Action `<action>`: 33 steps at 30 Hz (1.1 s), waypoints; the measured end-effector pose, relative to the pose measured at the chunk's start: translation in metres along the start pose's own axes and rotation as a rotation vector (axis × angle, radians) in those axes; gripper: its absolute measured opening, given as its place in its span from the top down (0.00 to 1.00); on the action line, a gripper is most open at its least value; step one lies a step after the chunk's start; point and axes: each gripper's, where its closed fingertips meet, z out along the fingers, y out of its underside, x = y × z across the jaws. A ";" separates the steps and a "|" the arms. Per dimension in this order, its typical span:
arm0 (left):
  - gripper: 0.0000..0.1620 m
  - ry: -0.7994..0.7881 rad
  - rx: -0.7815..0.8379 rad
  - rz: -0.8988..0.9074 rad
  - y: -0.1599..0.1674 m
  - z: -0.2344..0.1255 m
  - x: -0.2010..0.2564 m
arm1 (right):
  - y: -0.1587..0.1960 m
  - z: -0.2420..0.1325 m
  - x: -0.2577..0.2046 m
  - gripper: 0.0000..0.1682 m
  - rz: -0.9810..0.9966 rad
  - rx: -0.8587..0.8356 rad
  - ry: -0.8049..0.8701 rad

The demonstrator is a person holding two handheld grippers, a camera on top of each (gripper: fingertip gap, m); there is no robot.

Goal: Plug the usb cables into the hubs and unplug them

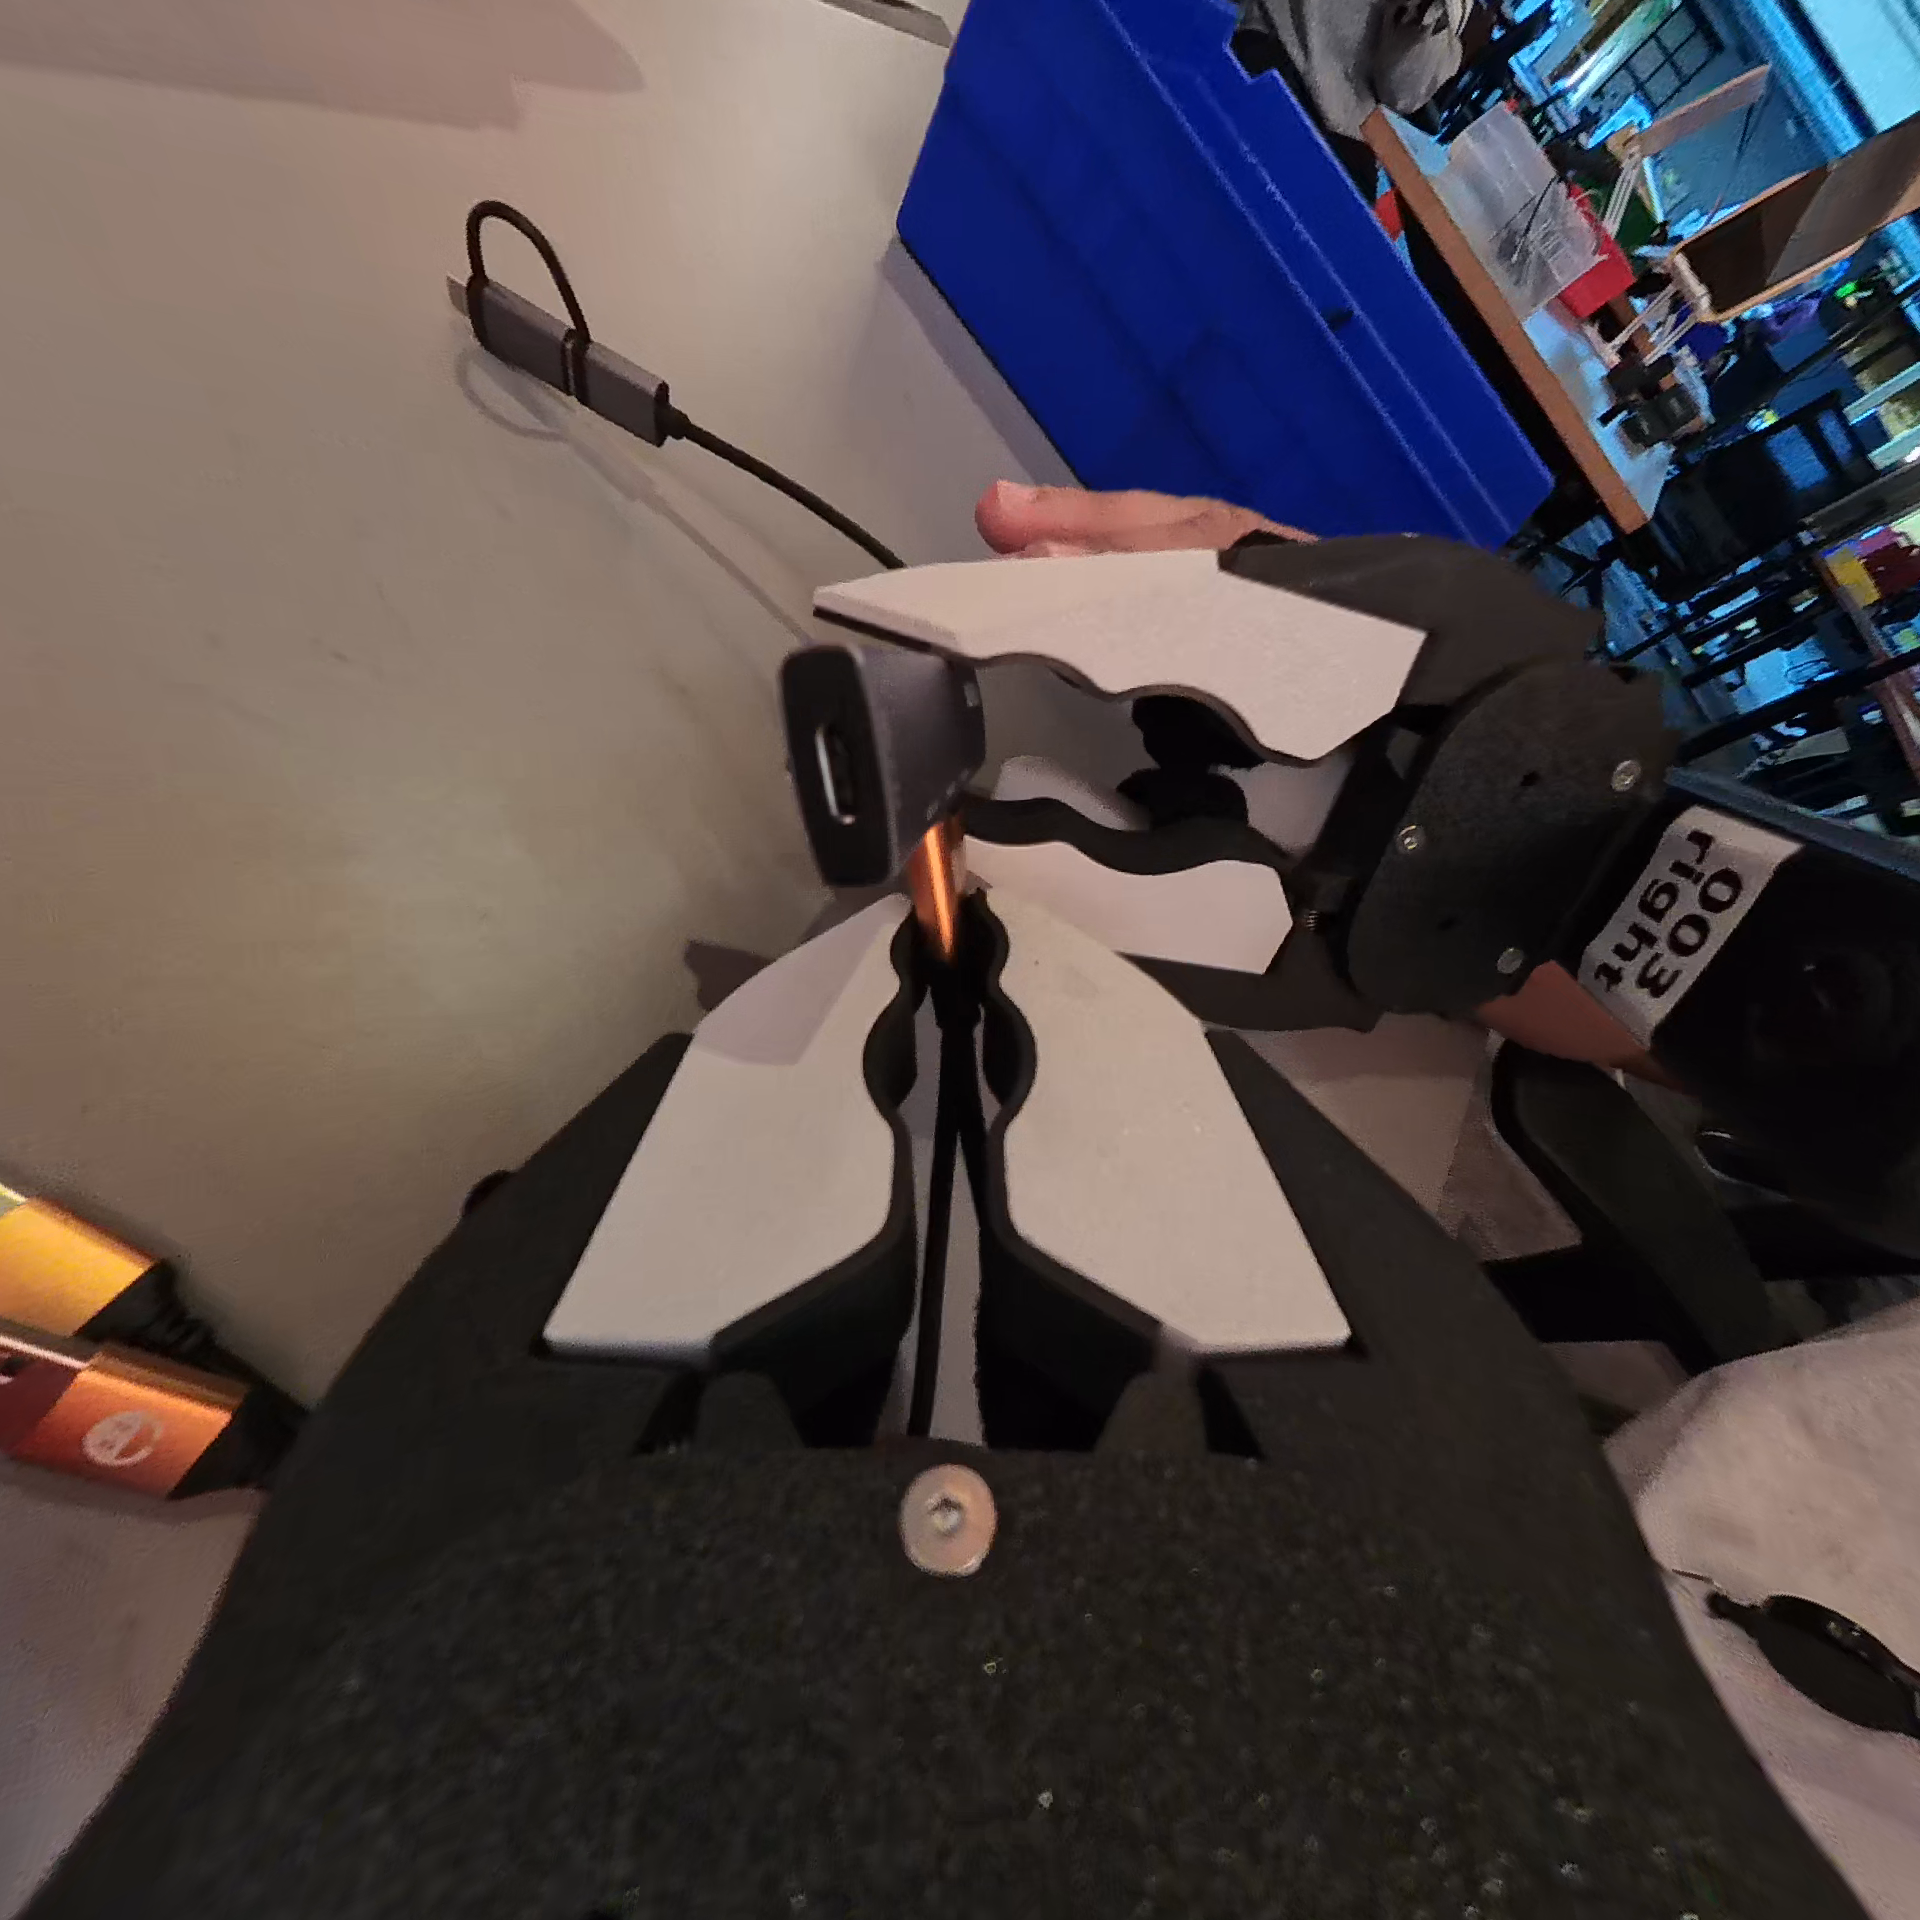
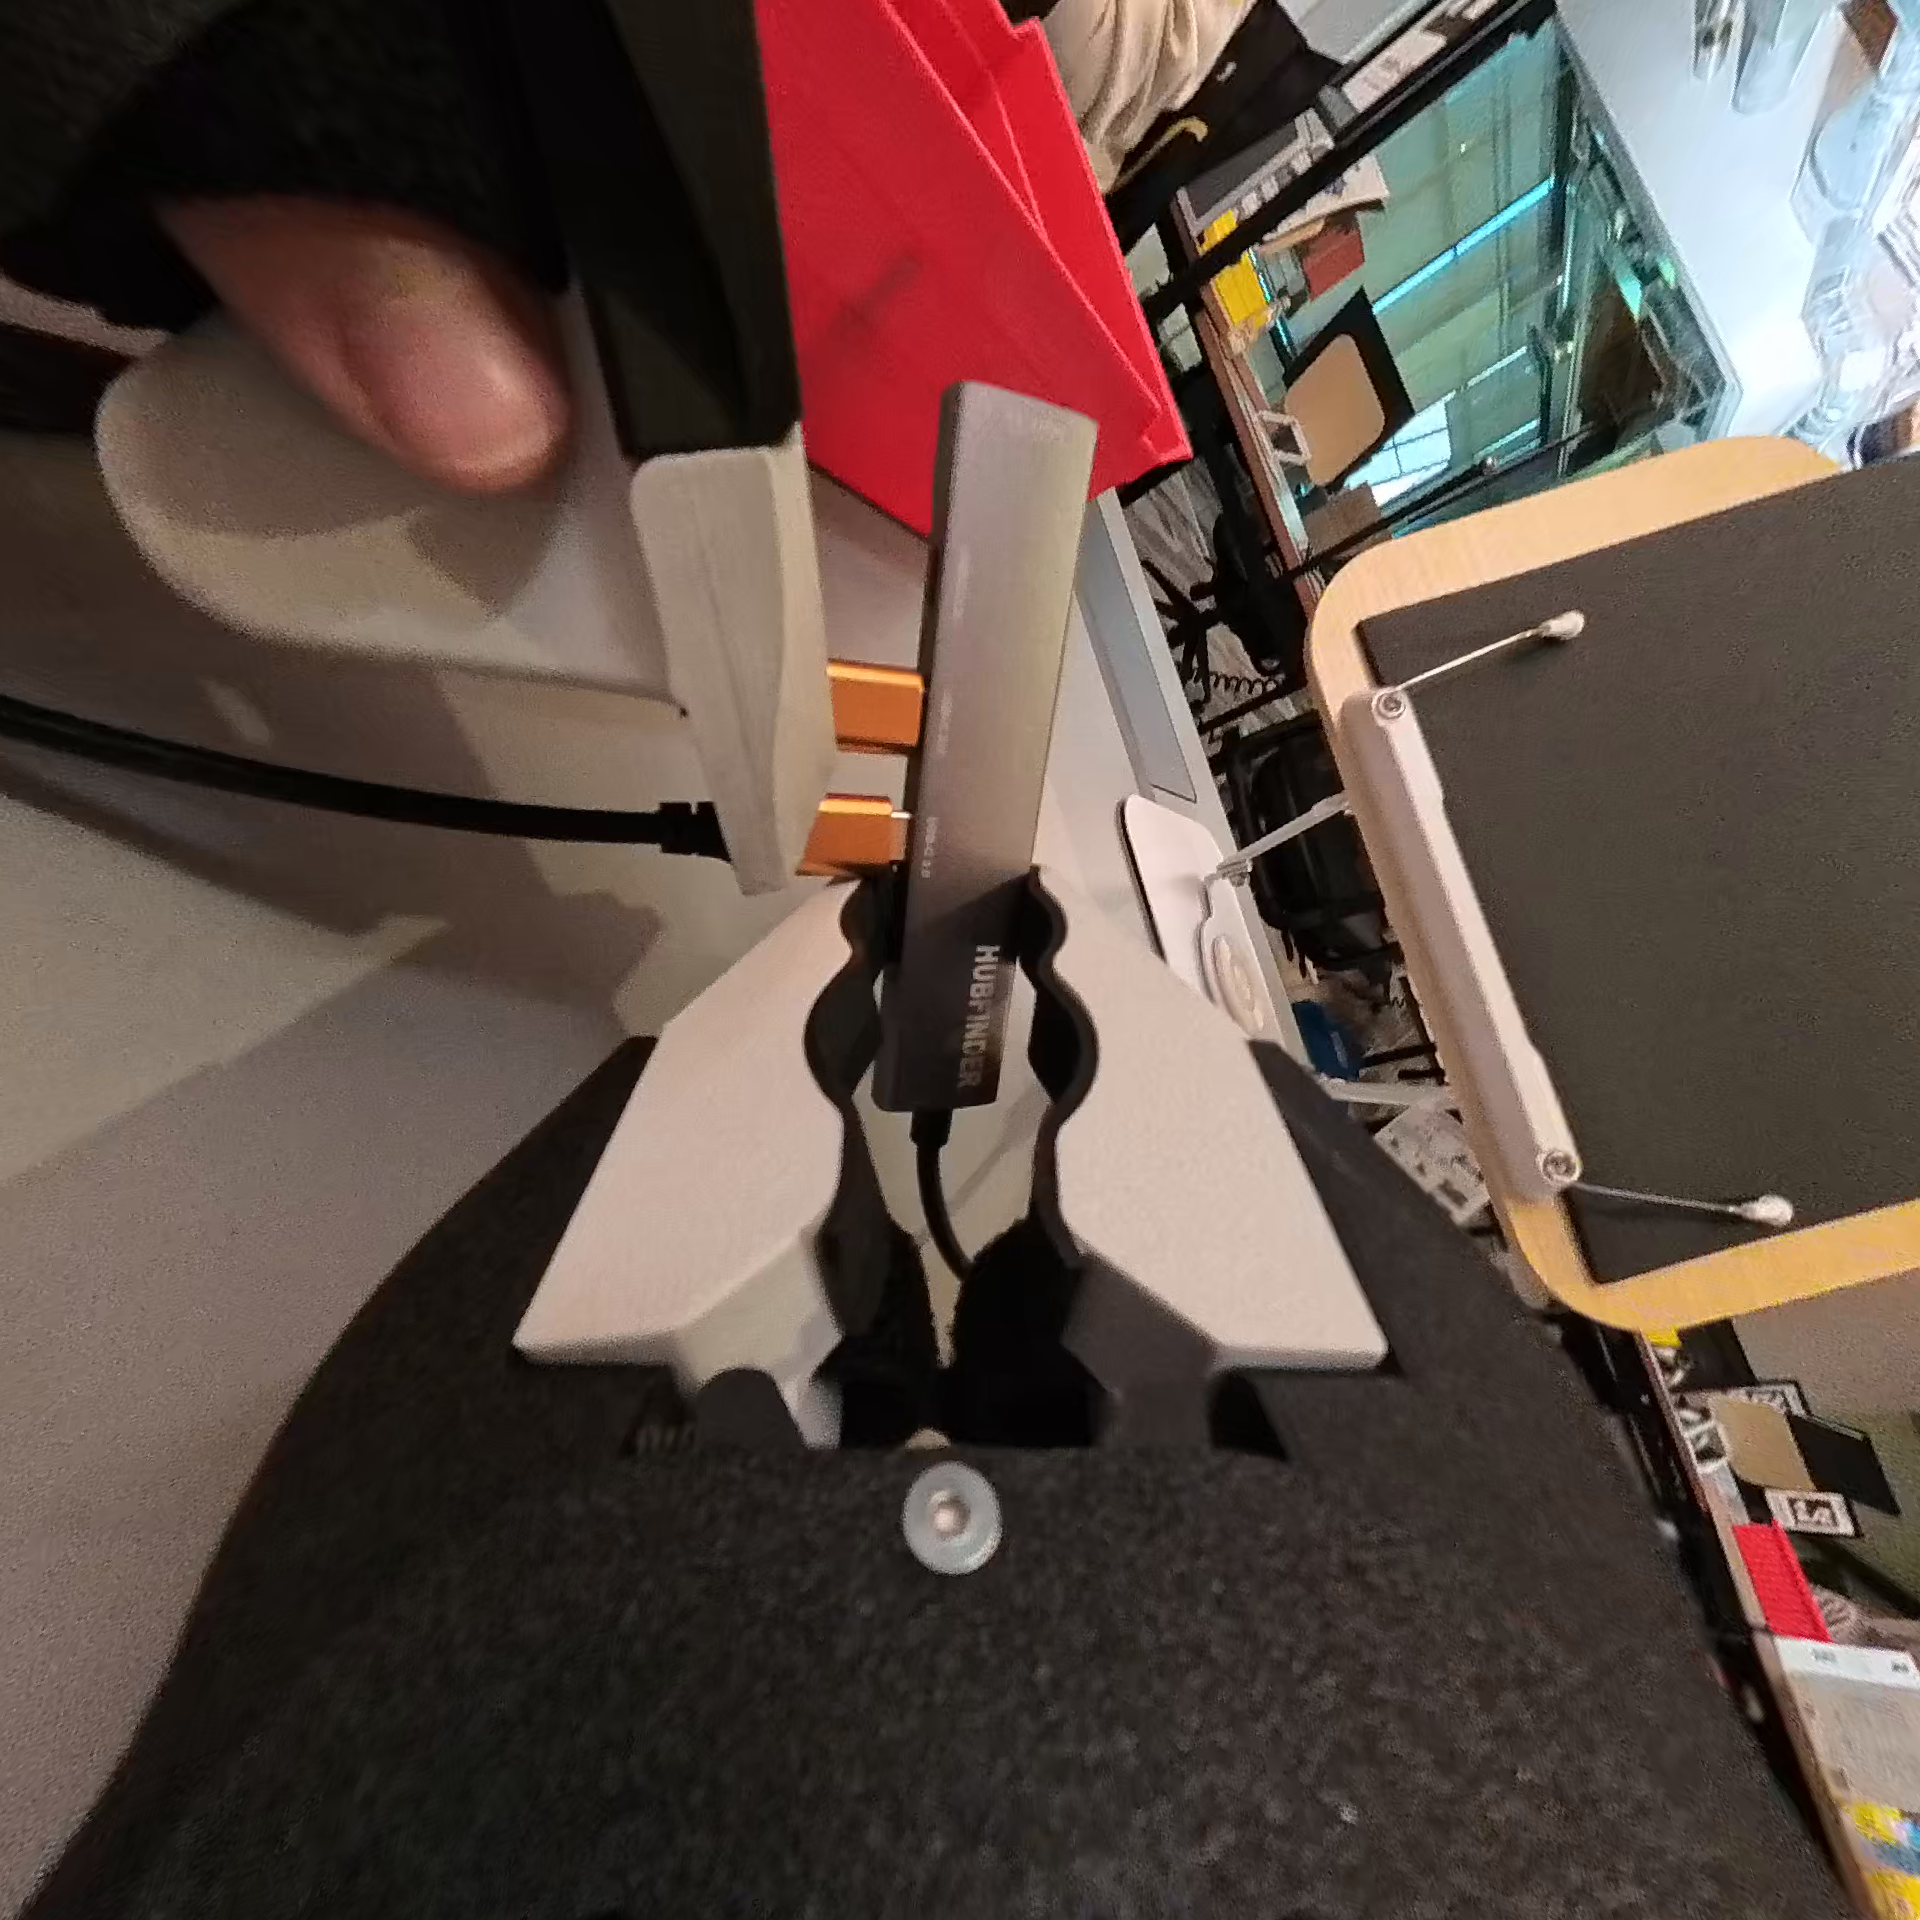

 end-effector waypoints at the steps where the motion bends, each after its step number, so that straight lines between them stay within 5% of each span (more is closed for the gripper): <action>1: 0.96 0.006 0.011 -0.006 -0.001 0.000 0.001 | -0.002 -0.001 0.001 0.87 -0.009 0.015 -0.003; 19: 0.97 0.093 0.013 -0.057 0.000 -0.003 0.006 | -0.001 -0.005 -0.005 0.86 -0.135 -0.002 -0.030; 30: 0.96 0.086 0.010 -0.048 -0.002 -0.001 0.008 | 0.001 0.000 0.002 0.87 -0.010 0.011 -0.034; 33: 0.76 0.019 0.067 -0.016 -0.013 -0.017 0.010 | 0.013 0.004 0.015 0.87 0.030 -0.009 -0.008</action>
